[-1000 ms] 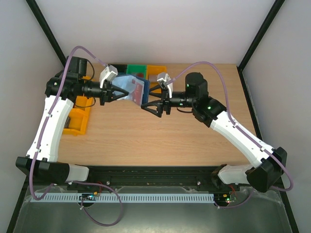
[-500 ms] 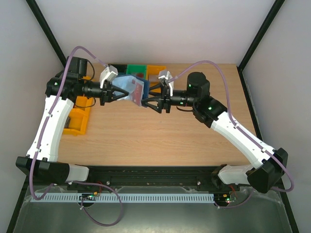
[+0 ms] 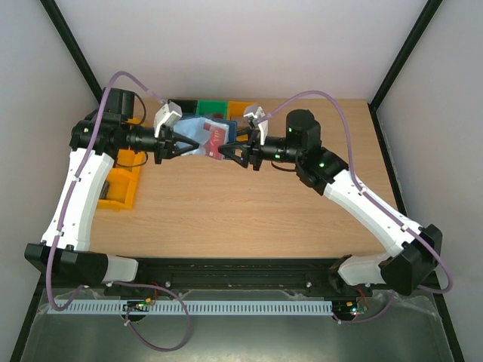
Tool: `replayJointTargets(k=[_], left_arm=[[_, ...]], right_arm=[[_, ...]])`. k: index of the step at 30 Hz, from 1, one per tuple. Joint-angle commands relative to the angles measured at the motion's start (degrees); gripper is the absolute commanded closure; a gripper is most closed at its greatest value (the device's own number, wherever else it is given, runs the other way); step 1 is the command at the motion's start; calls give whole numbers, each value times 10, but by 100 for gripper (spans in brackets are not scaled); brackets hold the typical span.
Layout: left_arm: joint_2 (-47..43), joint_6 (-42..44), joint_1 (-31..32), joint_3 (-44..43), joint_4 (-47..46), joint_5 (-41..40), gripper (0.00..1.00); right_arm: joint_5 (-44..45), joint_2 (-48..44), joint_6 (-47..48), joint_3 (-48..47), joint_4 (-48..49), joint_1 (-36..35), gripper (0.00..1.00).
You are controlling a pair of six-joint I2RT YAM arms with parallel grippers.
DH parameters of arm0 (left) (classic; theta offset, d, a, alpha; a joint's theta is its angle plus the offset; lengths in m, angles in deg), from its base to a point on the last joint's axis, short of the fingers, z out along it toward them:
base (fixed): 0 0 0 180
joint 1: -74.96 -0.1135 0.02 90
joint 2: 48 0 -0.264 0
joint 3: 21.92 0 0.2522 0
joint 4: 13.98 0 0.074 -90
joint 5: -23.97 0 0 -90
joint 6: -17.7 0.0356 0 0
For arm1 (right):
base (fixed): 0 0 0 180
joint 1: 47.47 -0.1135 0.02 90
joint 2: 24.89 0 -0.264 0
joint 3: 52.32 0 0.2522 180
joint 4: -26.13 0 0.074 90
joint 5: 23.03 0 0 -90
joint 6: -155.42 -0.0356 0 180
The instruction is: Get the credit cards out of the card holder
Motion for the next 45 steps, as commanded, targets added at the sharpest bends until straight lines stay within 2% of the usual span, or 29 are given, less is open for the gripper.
replayJointTargets(k=[1,10,25,33,45], left_arm=[[-14,24,-1,-4,14,34,98],[-15,25,-3,-8,14,29,98],[-14,24,-4,-11,14,28,98],[-13,23,-4,-15,14,31,98],[-17,26,-4,-11,16,31,98]], right_arm=[[36,13,1,-31,-12,0,56],[71,-11,51,-27,-62,3,47],[87,-29,113,-27,-140,8,41],[95,-34,121,-30,-157,9,37],[90,-21,100,-44,-148,10,37]])
